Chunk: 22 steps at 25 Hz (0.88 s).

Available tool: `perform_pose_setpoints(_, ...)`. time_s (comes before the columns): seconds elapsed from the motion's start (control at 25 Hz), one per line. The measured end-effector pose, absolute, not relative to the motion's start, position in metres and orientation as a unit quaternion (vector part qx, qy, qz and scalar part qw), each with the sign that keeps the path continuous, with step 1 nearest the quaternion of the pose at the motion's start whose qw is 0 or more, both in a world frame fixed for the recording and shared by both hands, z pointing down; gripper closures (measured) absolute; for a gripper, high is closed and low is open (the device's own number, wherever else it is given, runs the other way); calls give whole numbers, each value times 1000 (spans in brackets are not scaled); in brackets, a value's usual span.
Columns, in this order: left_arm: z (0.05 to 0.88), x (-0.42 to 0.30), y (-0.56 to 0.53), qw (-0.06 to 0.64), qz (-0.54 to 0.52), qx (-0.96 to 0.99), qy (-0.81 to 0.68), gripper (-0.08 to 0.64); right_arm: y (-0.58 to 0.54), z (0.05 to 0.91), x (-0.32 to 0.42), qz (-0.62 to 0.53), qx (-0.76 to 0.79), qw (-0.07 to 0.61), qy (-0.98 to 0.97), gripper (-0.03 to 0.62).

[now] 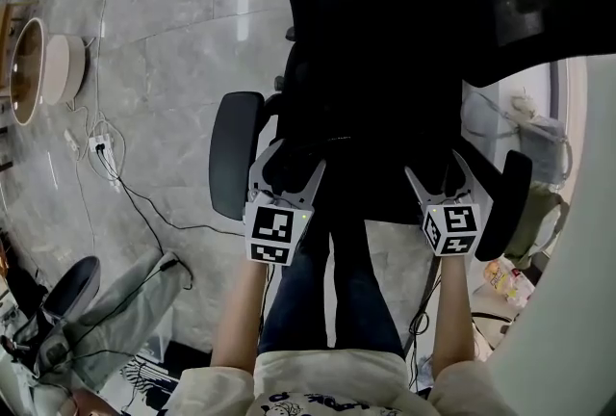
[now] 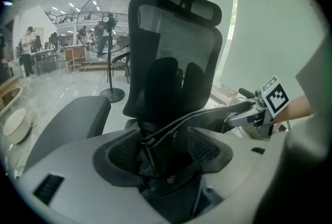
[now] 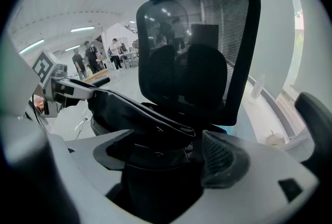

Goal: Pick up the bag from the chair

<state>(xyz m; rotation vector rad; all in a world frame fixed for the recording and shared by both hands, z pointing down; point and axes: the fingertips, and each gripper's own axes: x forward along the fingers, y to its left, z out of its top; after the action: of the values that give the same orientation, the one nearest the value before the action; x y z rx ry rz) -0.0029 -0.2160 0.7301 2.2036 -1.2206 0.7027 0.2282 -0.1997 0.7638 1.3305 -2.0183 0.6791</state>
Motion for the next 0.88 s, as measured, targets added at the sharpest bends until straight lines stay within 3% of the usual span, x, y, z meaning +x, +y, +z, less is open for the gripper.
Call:
perform_pose_setpoints(0.52,771,-4,-218,283,281,802,-445,288,-207,791,218,269,462,297,-791,284)
perform_pose_setpoints(0.72,772,1,-216,287,272,804,-443,349,-210,790,224,257,480,295,-785,393)
perform_pose_setpoints(0.88,769,1,-213,281,276,808,-439,399,-209,789,227,249,477,303,-787,416)
